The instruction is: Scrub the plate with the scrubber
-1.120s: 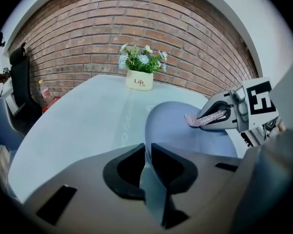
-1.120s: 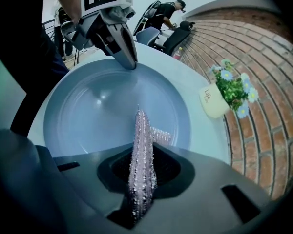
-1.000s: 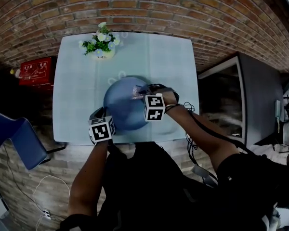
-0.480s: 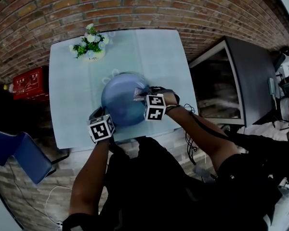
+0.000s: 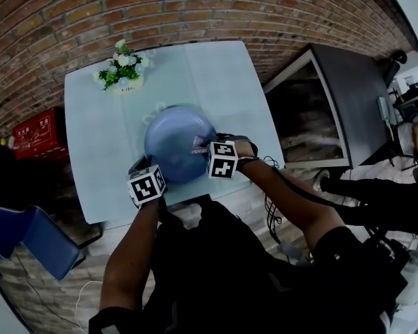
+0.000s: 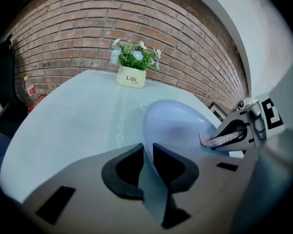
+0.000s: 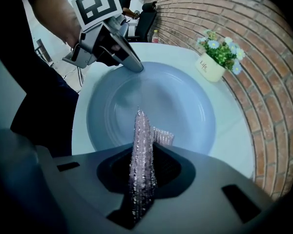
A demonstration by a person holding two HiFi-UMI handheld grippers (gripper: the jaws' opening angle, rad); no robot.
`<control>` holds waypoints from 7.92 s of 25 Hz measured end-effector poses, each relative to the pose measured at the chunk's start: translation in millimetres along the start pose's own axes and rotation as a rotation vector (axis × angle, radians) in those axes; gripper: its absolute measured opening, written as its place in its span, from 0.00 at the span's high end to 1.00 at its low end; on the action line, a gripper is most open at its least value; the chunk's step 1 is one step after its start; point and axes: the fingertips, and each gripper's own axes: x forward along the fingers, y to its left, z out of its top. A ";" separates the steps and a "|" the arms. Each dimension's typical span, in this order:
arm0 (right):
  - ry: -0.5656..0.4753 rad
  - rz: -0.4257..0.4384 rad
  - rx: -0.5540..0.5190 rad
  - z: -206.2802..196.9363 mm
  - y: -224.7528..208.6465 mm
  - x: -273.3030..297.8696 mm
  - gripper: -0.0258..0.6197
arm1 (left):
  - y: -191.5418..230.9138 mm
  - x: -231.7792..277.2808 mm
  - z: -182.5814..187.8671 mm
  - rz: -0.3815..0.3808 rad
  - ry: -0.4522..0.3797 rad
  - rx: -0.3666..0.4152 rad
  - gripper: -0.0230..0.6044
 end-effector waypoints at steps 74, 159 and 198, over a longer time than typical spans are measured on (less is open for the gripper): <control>-0.378 0.299 0.230 156.1 -22.4 20.8 0.86 | -11.5 -46.0 -18.3 0.068 -0.199 -0.203 0.90; -0.486 0.222 -0.272 99.8 -17.8 12.4 0.86 | -0.3 -39.2 -1.7 0.078 -0.135 -0.150 0.90; -0.452 0.420 -0.096 67.5 26.0 -22.4 0.86 | -11.5 -37.1 -8.8 -0.030 -0.082 -0.074 0.90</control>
